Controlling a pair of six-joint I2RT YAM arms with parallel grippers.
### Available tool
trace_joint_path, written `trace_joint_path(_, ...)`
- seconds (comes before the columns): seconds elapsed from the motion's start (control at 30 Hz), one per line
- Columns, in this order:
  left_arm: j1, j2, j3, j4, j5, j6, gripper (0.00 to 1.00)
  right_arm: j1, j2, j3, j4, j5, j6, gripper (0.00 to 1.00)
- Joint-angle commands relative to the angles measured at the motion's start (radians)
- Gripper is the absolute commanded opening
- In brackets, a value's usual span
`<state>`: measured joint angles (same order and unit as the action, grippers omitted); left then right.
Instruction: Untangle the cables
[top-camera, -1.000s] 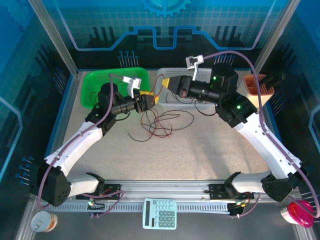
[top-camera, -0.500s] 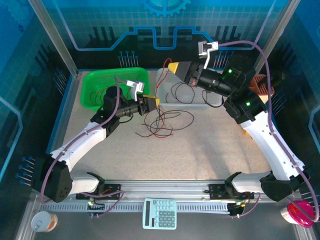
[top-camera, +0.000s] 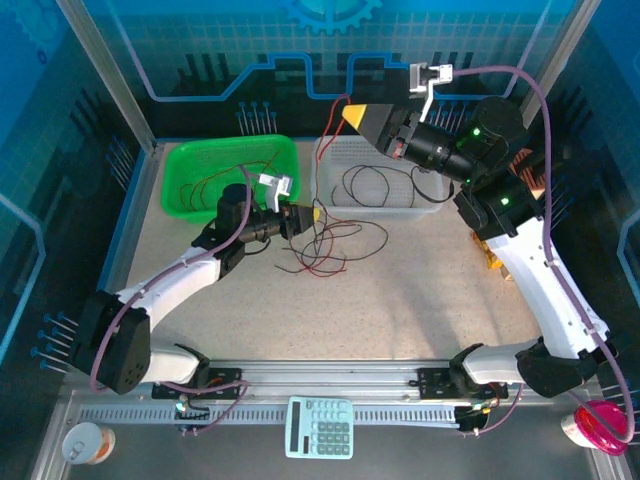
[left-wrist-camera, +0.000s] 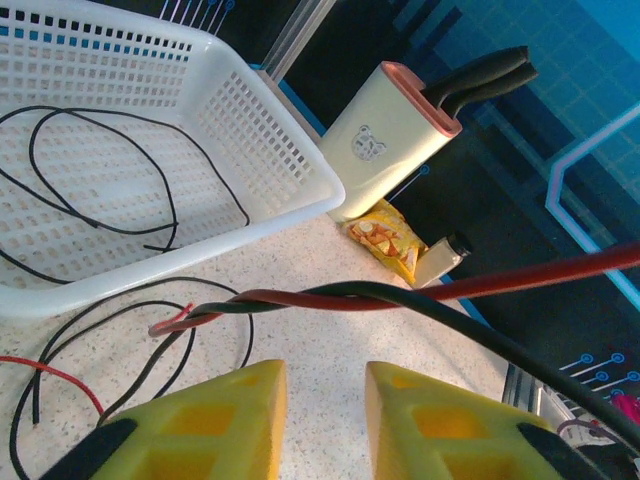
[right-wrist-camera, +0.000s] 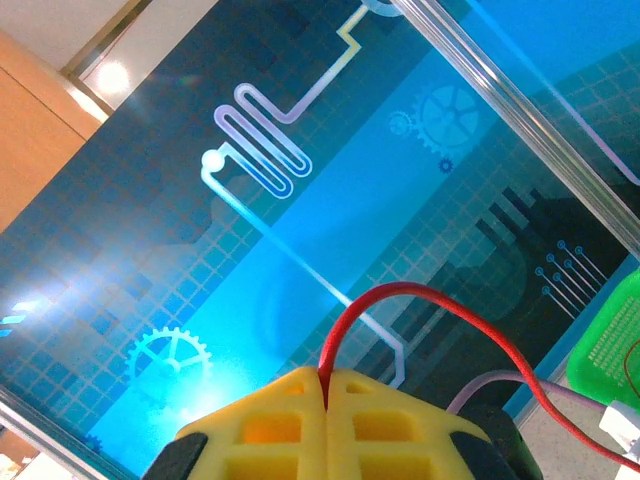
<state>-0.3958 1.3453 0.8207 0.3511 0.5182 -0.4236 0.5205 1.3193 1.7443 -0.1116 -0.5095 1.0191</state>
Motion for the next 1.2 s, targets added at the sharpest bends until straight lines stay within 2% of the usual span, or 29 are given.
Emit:
trace_joint_path(0.0, -0.009, -0.010, 0.006, 0.043, -0.010, -0.016, 0.35, -0.013, 0.006, 0.058, 0.044, -0.027, 0.012, 0.00)
trace_joint_path(0.2, -0.009, -0.093, 0.017, -0.030, -0.043, 0.019, 0.51, -0.015, 0.015, 0.088, 0.030, -0.028, 0.001, 0.00)
trace_joint_path(0.33, -0.008, -0.187, 0.018, -0.169, -0.083, 0.095, 0.63, -0.019, 0.021, 0.103, 0.024, -0.030, -0.004, 0.00)
trace_joint_path(0.53, -0.006, -0.327, 0.015, -0.365, -0.154, 0.214, 0.75, -0.026, 0.028, 0.112, 0.018, -0.038, -0.005, 0.00)
trace_joint_path(0.67, -0.006, -0.393, 0.039, -0.399, -0.182, 0.246, 0.77, -0.026, 0.028, 0.098, 0.018, -0.043, -0.002, 0.00)
trace_joint_path(0.8, -0.006, -0.405, 0.133, -0.413, -0.169, 0.271, 0.77, -0.025, 0.020, 0.059, 0.026, -0.047, 0.005, 0.00)
trace_joint_path(1.07, -0.006, -0.297, 0.374, -0.428, -0.080, 0.317, 0.76, -0.022, 0.006, -0.028, 0.052, -0.065, 0.033, 0.00)
trace_joint_path(1.17, -0.008, -0.249, 0.448, -0.432, -0.049, 0.339, 0.73, -0.018, 0.004, -0.048, 0.051, -0.075, 0.032, 0.00)
